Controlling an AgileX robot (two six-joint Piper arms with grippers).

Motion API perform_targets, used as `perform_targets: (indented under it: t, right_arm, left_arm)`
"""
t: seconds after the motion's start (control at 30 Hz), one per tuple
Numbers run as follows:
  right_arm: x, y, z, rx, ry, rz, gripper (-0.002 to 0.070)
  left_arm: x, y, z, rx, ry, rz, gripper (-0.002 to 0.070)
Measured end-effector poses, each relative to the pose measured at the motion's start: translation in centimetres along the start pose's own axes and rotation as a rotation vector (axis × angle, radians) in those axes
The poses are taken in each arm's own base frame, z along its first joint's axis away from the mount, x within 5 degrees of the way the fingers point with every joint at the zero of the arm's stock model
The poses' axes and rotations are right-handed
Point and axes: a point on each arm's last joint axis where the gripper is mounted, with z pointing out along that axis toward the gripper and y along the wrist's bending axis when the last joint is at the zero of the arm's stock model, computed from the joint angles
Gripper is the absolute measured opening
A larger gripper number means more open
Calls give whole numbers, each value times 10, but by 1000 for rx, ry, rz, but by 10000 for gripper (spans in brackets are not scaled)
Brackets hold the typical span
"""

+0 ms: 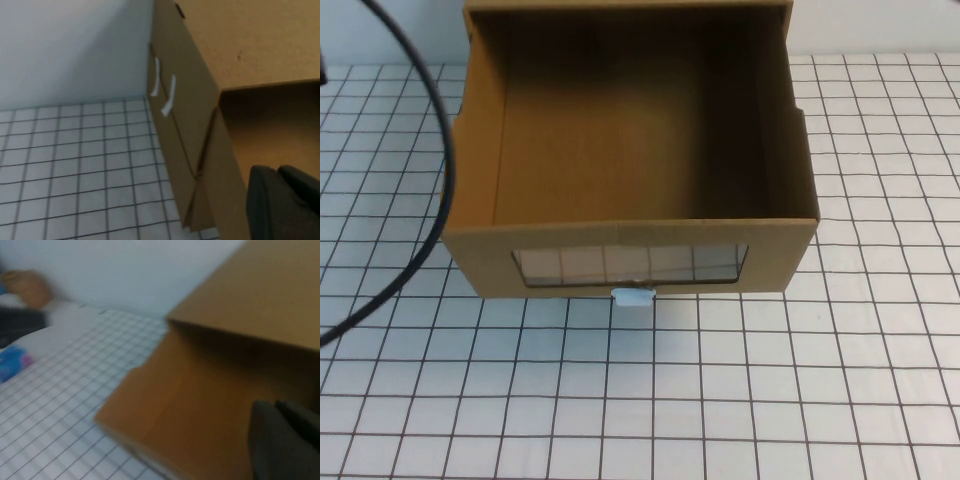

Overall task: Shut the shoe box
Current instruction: Press the shoe box with left arm

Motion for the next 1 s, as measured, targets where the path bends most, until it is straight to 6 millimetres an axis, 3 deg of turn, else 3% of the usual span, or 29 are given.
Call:
perform_targets:
  t: [0.2,0.47,0.63,0.77,1.0]
  right_arm:
    - [11,35,18,-289,73,-205,-13]
    - [47,61,35,-431,172,-301,-13]
    - [77,71,48,-467,205,-287,-13]
    - [95,84,52,-505,208,-284,-13]
    - [125,116,73,-599,276,-300,-13]
  left_arm:
    - [-37,-20,47,238,101,50,-5]
    - [-70,-38,132,488,193,11,-5]
    - [-75,-44,182,585,224,-39,-5]
    - [-76,-47,211,641,217,-85,-5]
    - [-72,-47,234,646,188,-130,-5]
